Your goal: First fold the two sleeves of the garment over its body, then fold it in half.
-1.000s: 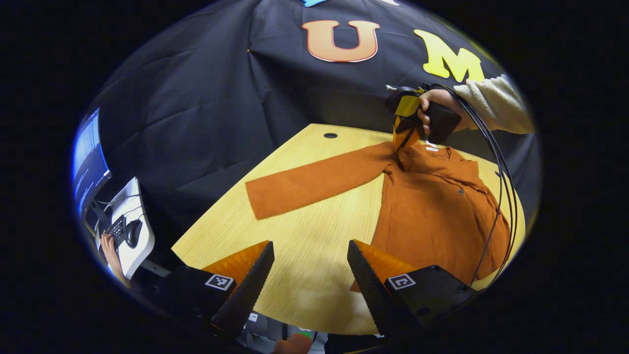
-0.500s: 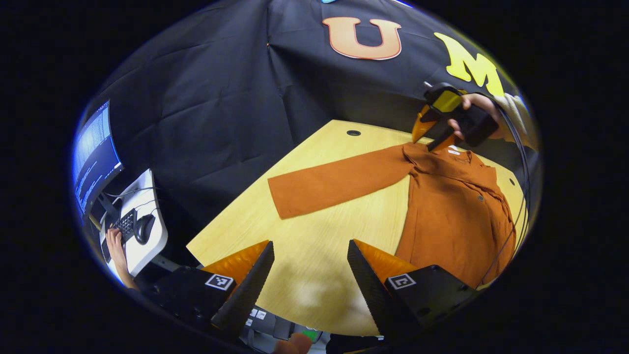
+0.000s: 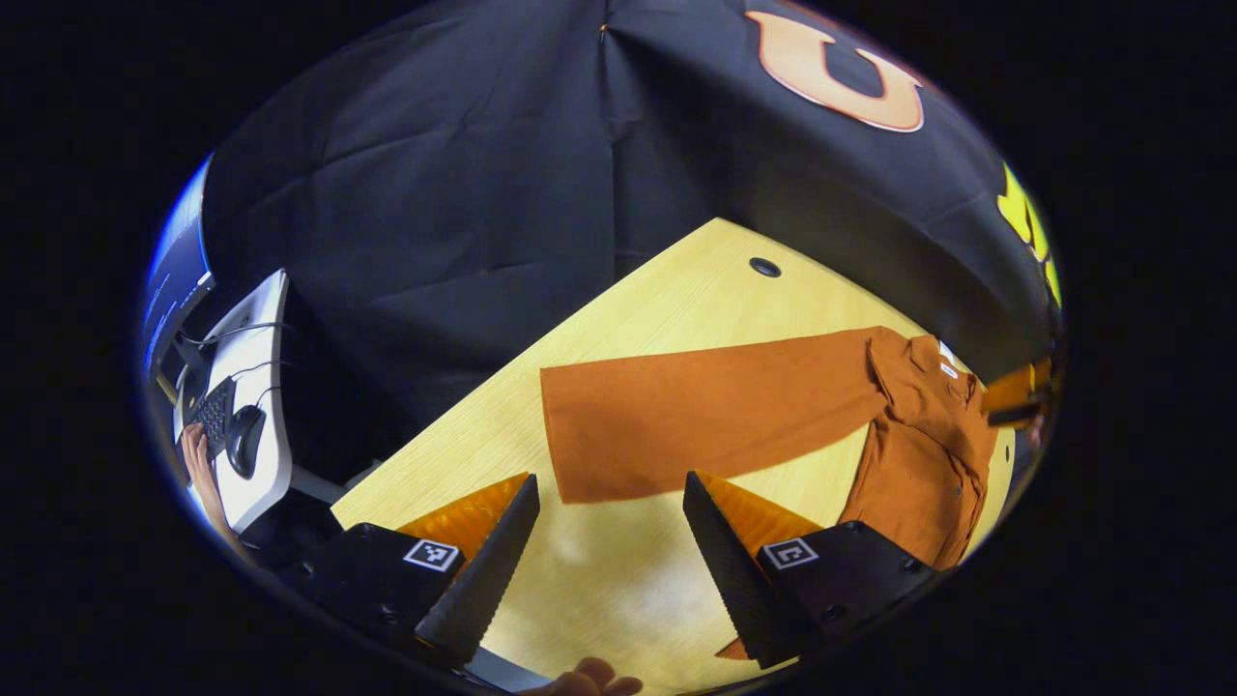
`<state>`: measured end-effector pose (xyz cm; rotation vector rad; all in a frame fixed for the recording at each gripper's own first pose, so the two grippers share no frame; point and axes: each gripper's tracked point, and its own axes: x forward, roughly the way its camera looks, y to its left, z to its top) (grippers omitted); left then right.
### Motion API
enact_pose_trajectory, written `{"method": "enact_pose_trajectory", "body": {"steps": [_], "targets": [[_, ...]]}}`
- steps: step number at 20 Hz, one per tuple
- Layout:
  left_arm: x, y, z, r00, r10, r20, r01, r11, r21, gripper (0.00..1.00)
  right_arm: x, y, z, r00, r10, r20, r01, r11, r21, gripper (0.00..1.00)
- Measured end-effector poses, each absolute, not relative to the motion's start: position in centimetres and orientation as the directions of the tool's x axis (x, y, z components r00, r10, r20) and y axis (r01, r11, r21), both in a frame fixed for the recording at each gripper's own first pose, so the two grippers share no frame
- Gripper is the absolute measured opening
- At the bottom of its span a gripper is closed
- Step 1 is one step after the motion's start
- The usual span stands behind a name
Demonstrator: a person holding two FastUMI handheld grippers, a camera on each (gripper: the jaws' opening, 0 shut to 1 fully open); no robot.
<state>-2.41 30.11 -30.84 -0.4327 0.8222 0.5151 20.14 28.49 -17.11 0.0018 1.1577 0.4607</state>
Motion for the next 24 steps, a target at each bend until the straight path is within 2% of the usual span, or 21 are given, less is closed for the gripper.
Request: {"method": "enact_pose_trajectory", "body": {"steps": [3,7,11,14,15,19,24], "targets": [[-1.1,32.4,-32.0,0.522,0.220,-0.824,-0.626,0.755,-0.195,0.98,17.3,21.7,-16.7,0.362,0.332,-0.871,-0.356,0.913,0.200,0.94],[0.4,34.5,-33.9,0.422,0.202,-0.884,-0.663,0.734,-0.149,0.98,13.2,11.7,-16.6,0.419,0.279,-0.864,-0.259,0.949,0.181,0.94],[1.6,35.4,-35.2,0.367,0.099,-0.925,-0.712,0.670,-0.211,0.98,8.8,2.6,-16.9,0.463,0.200,-0.864,-0.156,0.977,0.143,0.94],[1.5,35.1,-36.3,0.273,-0.012,-0.962,-0.772,0.594,-0.227,0.98,6.3,-2.1,-17.5,0.468,0.147,-0.871,-0.061,0.989,0.134,0.94],[2.0,35.7,-36.0,0.270,-0.017,-0.963,-0.775,0.589,-0.228,0.99,5.6,-3.1,-17.7,0.467,0.140,-0.873,-0.030,0.989,0.143,0.94],[1.3,35.2,-36.1,0.176,-0.092,-0.980,-0.715,0.672,-0.192,0.93,4.4,-6.0,-18.2,0.471,0.111,-0.875,0.062,0.985,0.159,0.94],[1.7,35.1,-36.6,0.100,-0.043,-0.994,-0.704,0.703,-0.101,0.93,2.9,-8.0,-18.7,0.467,0.064,-0.882,0.102,0.987,0.125,0.94]]}}
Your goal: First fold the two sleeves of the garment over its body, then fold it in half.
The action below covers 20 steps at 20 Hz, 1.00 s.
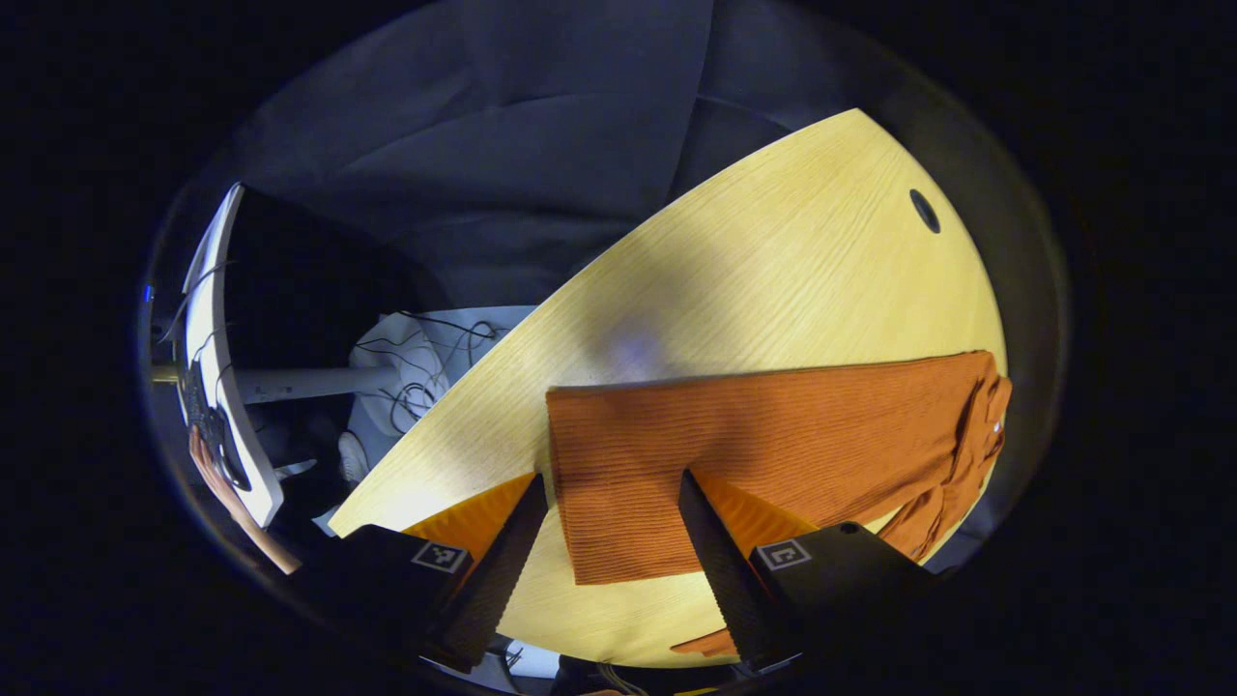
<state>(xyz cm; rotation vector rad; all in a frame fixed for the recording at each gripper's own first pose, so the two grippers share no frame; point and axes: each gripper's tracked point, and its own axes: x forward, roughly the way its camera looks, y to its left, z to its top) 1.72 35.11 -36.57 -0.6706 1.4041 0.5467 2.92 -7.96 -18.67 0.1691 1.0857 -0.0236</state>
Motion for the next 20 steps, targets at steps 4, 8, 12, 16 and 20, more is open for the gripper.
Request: {"method": "enact_pose_trajectory", "body": {"steps": [4,8,12,16,20], "targets": [[2.1,34.3,-36.5,0.089,-0.065,-0.994,-0.701,0.705,-0.109,0.80,1.1,-8.5,-19.6,0.447,0.050,-0.893,0.092,0.991,0.102,0.94],[2.2,33.3,-36.3,0.094,-0.088,-0.992,-0.711,0.691,-0.128,0.59,-0.2,-8.6,-21.3,0.406,0.019,-0.914,0.063,0.997,0.048,0.94],[2.0,32.0,-36.4,0.102,-0.124,-0.987,-0.726,0.669,-0.159,0.12,-0.8,-9.0,-23.3,0.357,-0.004,-0.934,0.039,0.999,0.010,0.94],[3.3,31.3,-34.2,0.144,-0.086,-0.986,-0.679,0.716,-0.161,0.05,-1.4,-10.4,-25.4,0.325,-0.036,-0.945,0.037,0.999,-0.026,0.94],[6.9,28.4,-28.9,0.230,-0.086,-0.969,-0.603,0.769,-0.212,0.04,-1.9,-11.2,-27.4,0.278,-0.026,-0.960,0.070,0.997,-0.006,0.94]]}}
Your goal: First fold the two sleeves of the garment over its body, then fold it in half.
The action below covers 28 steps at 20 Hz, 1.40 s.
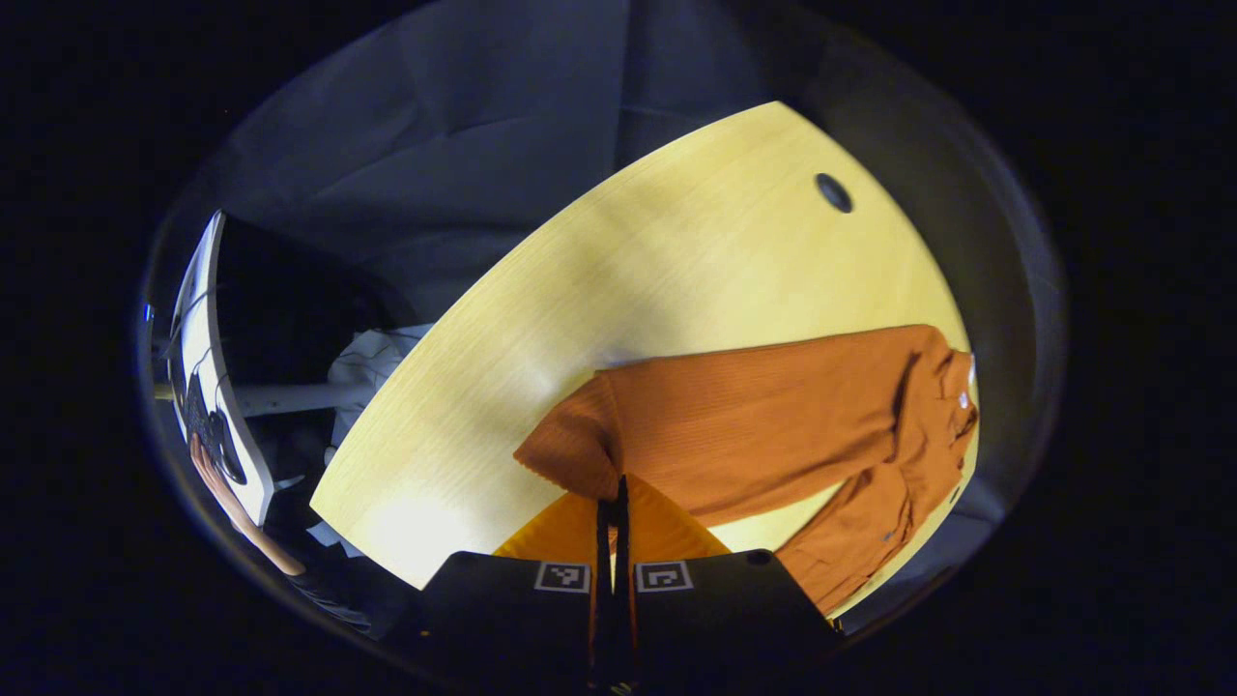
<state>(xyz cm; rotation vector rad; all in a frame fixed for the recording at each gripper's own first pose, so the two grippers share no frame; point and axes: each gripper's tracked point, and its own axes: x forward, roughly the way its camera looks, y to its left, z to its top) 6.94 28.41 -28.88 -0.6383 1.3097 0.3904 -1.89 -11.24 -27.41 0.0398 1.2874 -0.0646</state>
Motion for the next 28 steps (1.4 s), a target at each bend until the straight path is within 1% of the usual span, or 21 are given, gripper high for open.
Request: {"method": "enact_pose_trajectory", "body": {"steps": [5,8,12,13,14,15,16,17,19,21,23,24,25,26,28], "targets": [[13.6,21.4,-21.0,0.331,-0.087,-0.940,-0.449,0.862,-0.237,0.04,-1.7,-11.8,-28.2,0.280,0.017,-0.960,0.067,0.997,0.037,0.94],[18.1,16.3,-17.4,0.350,-0.063,-0.935,-0.331,0.925,-0.187,0.03,-1.4,-12.1,-29.0,0.280,0.026,-0.960,0.063,0.997,0.045,0.94],[23.9,4.9,-14.9,0.399,-0.128,-0.908,-0.187,0.958,-0.217,0.03,-1.3,-12.8,-29.6,0.287,0.058,-0.956,0.079,0.993,0.084,0.94],[24.8,1.8,-14.8,0.399,-0.141,-0.906,-0.135,0.968,-0.210,0.03,-1.3,-13.0,-29.8,0.287,0.063,-0.956,0.090,0.992,0.092,0.87],[25.3,-1.5,-14.9,0.392,-0.154,-0.907,-0.086,0.976,-0.203,0.03,-1.5,-13.2,-30.1,0.277,0.071,-0.958,0.102,0.990,0.102,0.94],[25.6,-4.7,-15.3,0.389,-0.167,-0.906,-0.045,0.979,-0.200,0.03,-1.3,-13.5,-30.0,0.291,0.078,-0.954,0.109,0.988,0.114,0.94],[25.9,-8.2,-15.6,0.385,-0.187,-0.904,-0.008,0.978,-0.206,0.03,-1.4,-13.6,-29.9,0.286,0.091,-0.954,0.120,0.984,0.129,0.93],[26.2,-11.9,-15.8,0.381,-0.218,-0.898,0.026,0.974,-0.225,0.03,-1.1,-13.6,-29.8,0.290,0.105,-0.951,0.135,0.979,0.150,0.90],[26.9,-19.2,-16.0,0.382,-0.276,-0.882,0.099,0.961,-0.257,0.03,-1.4,-13.7,-29.6,0.284,0.128,-0.950,0.160,0.971,0.178,0.89],[27.6,-24.7,-16.8,0.370,-0.295,-0.881,0.161,0.954,-0.252,0.03,-1.5,-13.7,-29.6,0.270,0.138,-0.953,0.163,0.969,0.187,0.90],[27.8,-27.9,-18.7,0.335,-0.267,-0.903,0.192,0.958,-0.212,0.03,-1.5,-13.7,-29.6,0.262,0.139,-0.955,0.156,0.970,0.184,0.90],[27.9,-29.1,-19.7,0.315,-0.255,-0.914,0.185,0.961,-0.205,0.04,-1.6,-13.7,-29.7,0.258,0.138,-0.956,0.150,0.972,0.181,0.90],[27.5,-28.0,-20.4,0.304,-0.247,-0.920,0.171,0.964,-0.202,0.03,-1.6,-13.6,-29.7,0.255,0.135,-0.957,0.141,0.974,0.175,0.90],[27.4,-29.3,-21.3,0.293,-0.236,-0.926,0.150,0.968,-0.199,0.03,-1.6,-13.7,-29.7,0.254,0.130,-0.959,0.130,0.977,0.167,0.89],[27.6,-28.8,-22.5,0.274,-0.197,-0.941,0.105,0.979,-0.175,0.03,-1.7,-13.7,-29.9,0.249,0.113,-0.962,0.094,0.986,0.140,0.90]]}}
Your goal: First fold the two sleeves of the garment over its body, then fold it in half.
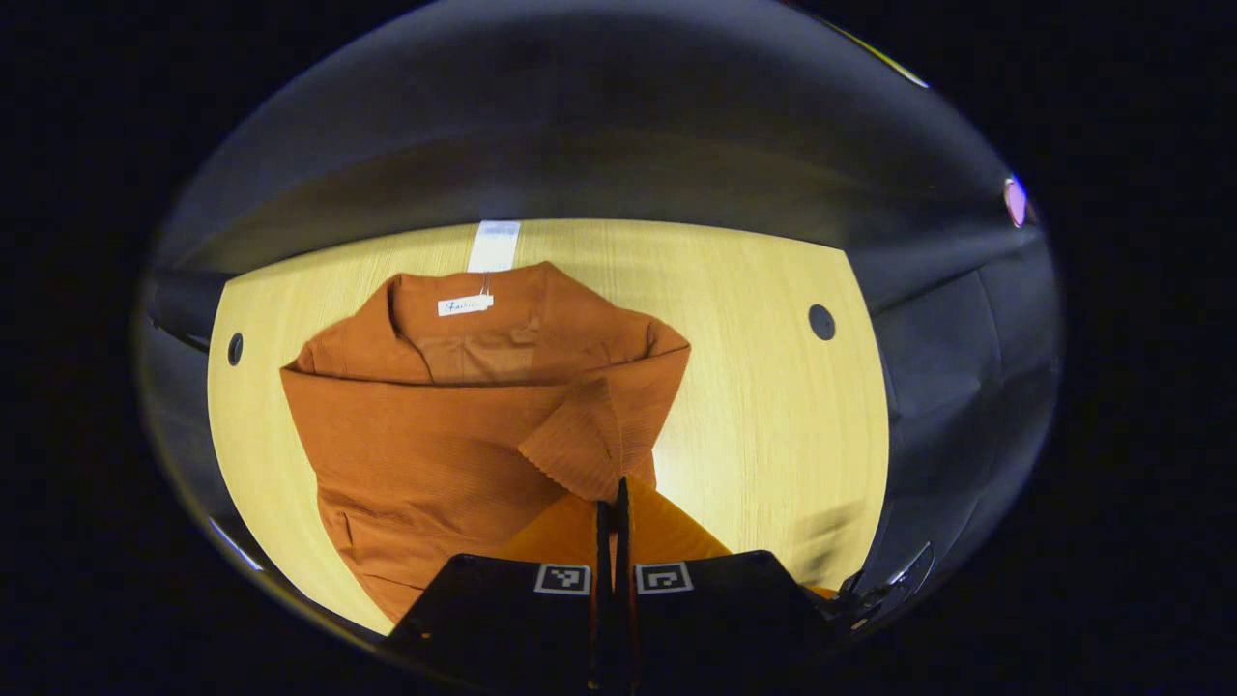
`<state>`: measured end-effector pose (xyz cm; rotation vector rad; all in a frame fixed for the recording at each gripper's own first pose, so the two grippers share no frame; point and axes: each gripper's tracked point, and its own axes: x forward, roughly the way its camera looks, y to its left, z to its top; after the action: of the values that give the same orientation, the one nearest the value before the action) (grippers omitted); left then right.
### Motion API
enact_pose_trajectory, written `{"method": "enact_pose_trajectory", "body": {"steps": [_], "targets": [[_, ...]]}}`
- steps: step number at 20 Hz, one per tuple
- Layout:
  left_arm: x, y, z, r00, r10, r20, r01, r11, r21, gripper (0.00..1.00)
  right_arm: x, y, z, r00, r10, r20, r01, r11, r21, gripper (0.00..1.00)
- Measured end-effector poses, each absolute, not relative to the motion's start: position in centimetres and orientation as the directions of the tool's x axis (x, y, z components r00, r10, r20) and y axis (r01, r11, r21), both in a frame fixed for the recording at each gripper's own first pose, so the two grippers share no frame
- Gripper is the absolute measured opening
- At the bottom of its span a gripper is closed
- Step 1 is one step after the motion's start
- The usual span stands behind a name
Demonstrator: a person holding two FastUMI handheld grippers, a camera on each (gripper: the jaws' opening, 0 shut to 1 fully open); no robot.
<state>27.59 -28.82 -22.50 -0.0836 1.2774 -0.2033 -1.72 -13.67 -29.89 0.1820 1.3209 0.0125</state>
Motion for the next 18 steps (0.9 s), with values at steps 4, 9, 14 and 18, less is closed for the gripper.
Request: {"method": "enact_pose_trajectory", "body": {"steps": [4,9,14,18], "targets": [[26.6,-29.6,-24.2,0.217,-0.212,-0.953,0.074,0.977,-0.200,0.04,-2.2,-13.4,-30.2,0.234,0.047,-0.971,-0.003,0.999,0.048,0.91],[25.5,-33.2,-23.6,0.205,-0.380,-0.902,0.117,0.924,-0.363,0.23,-2.5,-13.3,-30.1,0.199,0.040,-0.979,-0.007,0.999,0.040,0.96],[24.6,-32.6,-22.8,0.256,-0.403,-0.879,0.166,0.914,-0.371,0.88,-2.4,-13.3,-30.2,0.193,0.029,-0.981,0.006,1.000,0.031,0.95],[22.5,-30.3,-22.4,0.291,-0.427,-0.856,0.162,0.904,-0.396,0.99,-2.4,-13.4,-30.1,0.180,0.018,-0.983,0.056,0.998,0.028,0.95]]}}
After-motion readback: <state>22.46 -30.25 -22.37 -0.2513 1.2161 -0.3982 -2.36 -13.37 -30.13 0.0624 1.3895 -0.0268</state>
